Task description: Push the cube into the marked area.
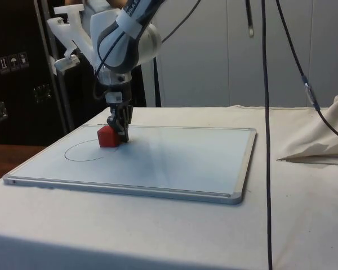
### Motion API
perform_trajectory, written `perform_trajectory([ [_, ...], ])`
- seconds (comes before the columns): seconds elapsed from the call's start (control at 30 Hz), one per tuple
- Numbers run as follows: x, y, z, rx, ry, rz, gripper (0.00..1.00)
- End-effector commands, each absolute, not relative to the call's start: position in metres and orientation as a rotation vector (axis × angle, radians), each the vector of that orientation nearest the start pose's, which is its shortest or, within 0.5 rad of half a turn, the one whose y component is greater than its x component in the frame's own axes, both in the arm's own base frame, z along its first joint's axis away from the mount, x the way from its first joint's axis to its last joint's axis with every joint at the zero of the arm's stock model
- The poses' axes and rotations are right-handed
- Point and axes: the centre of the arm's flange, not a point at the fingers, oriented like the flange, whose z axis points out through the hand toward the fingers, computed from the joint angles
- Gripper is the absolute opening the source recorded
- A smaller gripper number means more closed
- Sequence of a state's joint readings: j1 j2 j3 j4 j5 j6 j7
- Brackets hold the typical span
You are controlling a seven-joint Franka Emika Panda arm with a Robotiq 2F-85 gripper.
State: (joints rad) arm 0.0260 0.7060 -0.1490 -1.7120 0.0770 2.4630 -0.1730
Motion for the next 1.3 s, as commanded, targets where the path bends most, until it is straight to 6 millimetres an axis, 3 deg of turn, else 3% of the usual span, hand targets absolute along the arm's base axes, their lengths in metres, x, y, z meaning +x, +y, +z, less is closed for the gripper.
perform_trajectory([
  [0.0, 0.675, -0.077, 0.188, -3.203, -0.051, -0.053, 0.0],
  [0.4, 0.691, -0.096, 0.189, -3.238, -0.048, -0.044, 0.0],
  [0.9, 0.726, -0.128, 0.189, -3.285, -0.066, -0.043, 0.0],
  [1.27, 0.739, -0.127, 0.2, -3.297, -0.088, -0.072, 0.0],
])
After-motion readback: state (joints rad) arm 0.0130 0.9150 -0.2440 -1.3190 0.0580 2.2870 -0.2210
